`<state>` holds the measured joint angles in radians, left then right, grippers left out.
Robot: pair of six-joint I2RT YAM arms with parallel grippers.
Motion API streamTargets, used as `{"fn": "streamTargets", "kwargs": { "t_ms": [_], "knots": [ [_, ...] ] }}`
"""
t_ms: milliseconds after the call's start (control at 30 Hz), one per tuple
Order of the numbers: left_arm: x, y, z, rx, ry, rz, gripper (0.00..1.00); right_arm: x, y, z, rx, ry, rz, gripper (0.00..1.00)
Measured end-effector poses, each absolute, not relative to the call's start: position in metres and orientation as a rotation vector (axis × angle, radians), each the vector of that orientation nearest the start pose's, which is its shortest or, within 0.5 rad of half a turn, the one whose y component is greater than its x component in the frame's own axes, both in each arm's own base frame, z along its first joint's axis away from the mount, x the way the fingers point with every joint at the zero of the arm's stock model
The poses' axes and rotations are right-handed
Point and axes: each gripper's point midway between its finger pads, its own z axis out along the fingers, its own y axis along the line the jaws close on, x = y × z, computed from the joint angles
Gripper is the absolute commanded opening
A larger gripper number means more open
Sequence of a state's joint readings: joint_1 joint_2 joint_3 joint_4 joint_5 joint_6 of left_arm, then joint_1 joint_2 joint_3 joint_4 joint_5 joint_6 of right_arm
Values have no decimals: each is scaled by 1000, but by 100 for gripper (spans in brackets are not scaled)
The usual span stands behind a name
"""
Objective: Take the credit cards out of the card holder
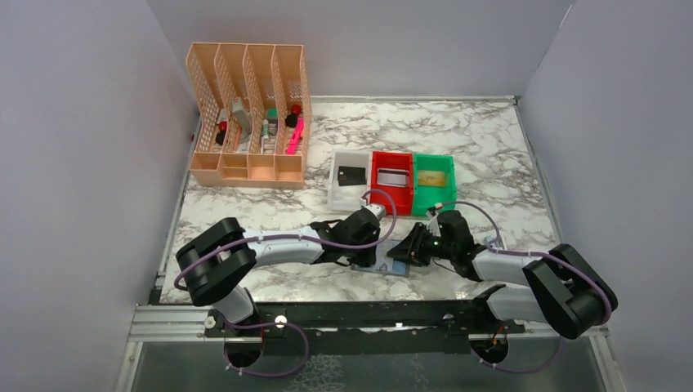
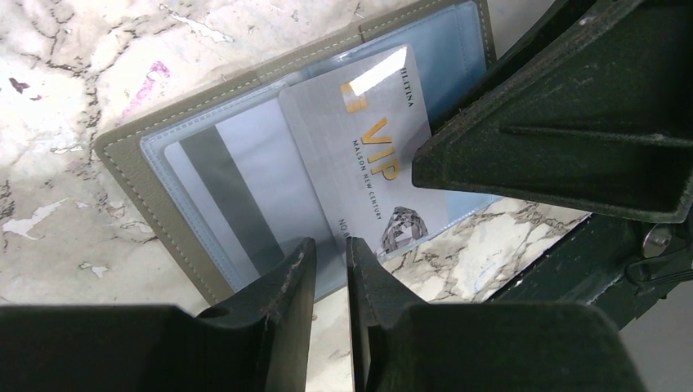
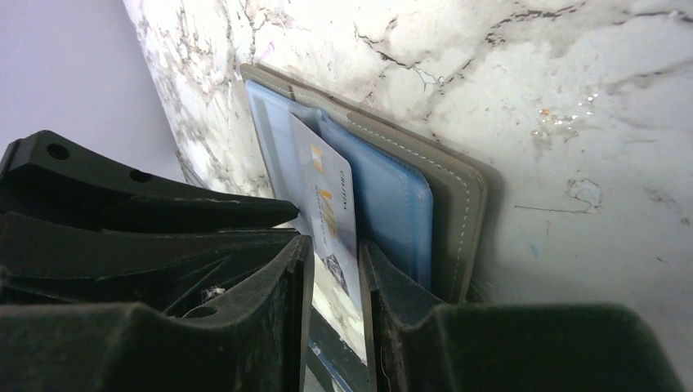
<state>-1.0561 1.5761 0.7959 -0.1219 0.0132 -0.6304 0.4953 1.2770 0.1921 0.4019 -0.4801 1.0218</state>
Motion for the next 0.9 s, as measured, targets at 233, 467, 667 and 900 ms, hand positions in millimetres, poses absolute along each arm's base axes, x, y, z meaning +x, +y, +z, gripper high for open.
{"fn": "streamTargets", "kwargs": {
  "t_ms": [233,467,667,900],
  "knots": [
    [156,-338,30,561,2554,-714,23,177,226,27,367,2478,1307,31],
    [154,-340,30,557,2554,-723,23,176,229,24,353,2488,1329,14],
    [154,-340,30,556,2554,-723,23,175,229,23,341,2493,1325,1],
    [154,-338,31,555,2555,-709,27,180,222,36,314,2459,1253,1]
  ]
}}
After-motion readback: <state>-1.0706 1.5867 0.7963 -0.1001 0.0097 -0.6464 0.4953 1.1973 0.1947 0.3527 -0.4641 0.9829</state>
